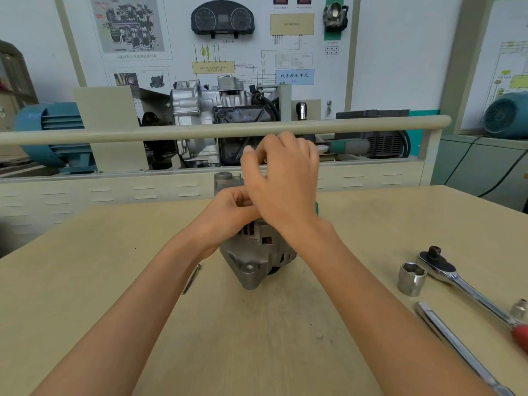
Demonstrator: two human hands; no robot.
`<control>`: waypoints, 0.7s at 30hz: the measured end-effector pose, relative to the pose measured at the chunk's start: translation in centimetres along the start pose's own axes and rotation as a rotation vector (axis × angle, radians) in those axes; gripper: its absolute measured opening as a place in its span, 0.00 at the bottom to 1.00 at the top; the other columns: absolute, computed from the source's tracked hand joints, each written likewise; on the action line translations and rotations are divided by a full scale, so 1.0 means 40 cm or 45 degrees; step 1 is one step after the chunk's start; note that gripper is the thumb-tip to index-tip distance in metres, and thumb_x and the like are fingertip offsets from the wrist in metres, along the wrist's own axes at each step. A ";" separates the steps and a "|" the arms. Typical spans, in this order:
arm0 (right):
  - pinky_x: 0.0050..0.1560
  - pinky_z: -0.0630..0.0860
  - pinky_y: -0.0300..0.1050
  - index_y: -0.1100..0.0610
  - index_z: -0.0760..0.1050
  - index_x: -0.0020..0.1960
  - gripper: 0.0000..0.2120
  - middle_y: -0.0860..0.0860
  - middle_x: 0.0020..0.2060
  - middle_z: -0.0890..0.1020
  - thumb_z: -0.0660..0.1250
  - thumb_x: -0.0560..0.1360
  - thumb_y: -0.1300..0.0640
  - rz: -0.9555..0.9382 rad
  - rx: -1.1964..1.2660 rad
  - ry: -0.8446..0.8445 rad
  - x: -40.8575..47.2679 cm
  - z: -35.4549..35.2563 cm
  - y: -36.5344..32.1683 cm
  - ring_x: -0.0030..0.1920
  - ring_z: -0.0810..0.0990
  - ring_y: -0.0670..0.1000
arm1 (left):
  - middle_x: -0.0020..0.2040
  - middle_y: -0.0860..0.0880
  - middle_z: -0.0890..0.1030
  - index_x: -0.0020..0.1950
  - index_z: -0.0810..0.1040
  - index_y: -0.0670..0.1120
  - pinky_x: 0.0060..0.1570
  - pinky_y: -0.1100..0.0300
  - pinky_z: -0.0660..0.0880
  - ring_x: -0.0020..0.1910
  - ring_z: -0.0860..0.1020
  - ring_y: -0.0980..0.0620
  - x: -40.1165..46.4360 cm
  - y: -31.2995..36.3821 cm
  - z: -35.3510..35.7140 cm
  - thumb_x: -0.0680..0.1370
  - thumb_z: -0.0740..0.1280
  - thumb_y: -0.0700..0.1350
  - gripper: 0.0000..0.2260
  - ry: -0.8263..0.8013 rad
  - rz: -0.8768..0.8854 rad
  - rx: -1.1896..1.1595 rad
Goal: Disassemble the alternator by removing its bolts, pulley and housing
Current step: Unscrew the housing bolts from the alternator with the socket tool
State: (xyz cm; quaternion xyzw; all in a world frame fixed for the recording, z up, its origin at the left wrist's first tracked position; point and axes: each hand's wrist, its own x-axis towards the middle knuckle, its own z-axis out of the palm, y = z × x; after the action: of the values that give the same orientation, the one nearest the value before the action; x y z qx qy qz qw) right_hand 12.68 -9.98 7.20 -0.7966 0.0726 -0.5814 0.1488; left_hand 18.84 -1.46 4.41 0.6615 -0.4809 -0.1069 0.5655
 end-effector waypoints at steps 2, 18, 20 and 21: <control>0.52 0.62 0.44 0.55 0.64 0.28 0.17 0.48 0.28 0.69 0.56 0.74 0.51 0.067 0.331 -0.061 0.019 -0.008 0.009 0.36 0.69 0.50 | 0.38 0.54 0.85 0.41 0.83 0.51 0.40 0.72 0.75 0.40 0.83 0.60 0.001 0.004 0.002 0.76 0.68 0.37 0.10 -0.025 -0.009 -0.043; 0.40 0.66 0.45 0.59 0.65 0.26 0.21 0.50 0.24 0.67 0.54 0.78 0.59 0.259 0.749 0.050 0.024 0.021 0.005 0.30 0.66 0.49 | 0.38 0.53 0.85 0.45 0.81 0.44 0.42 0.70 0.76 0.40 0.83 0.59 0.005 0.000 0.000 0.76 0.67 0.35 0.06 0.003 -0.024 -0.037; 0.48 0.62 0.47 0.57 0.71 0.31 0.16 0.48 0.30 0.68 0.56 0.76 0.55 0.094 0.038 0.066 0.013 0.023 -0.012 0.36 0.65 0.49 | 0.31 0.55 0.83 0.38 0.79 0.44 0.36 0.71 0.74 0.33 0.80 0.62 0.004 0.001 -0.002 0.76 0.65 0.31 0.11 0.032 -0.008 0.011; 0.53 0.61 0.47 0.57 0.74 0.34 0.15 0.48 0.34 0.68 0.56 0.75 0.54 0.104 -0.159 0.014 0.013 0.021 -0.020 0.39 0.65 0.50 | 0.30 0.55 0.82 0.37 0.78 0.43 0.36 0.70 0.75 0.32 0.79 0.63 0.004 0.000 -0.003 0.76 0.64 0.30 0.11 0.044 -0.004 0.038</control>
State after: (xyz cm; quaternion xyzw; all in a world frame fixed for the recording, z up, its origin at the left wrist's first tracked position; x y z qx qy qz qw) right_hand 13.58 -9.25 7.70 -0.7974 0.1421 -0.5736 0.1220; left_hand 18.99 -1.52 4.53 0.6722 -0.4715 -0.0893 0.5637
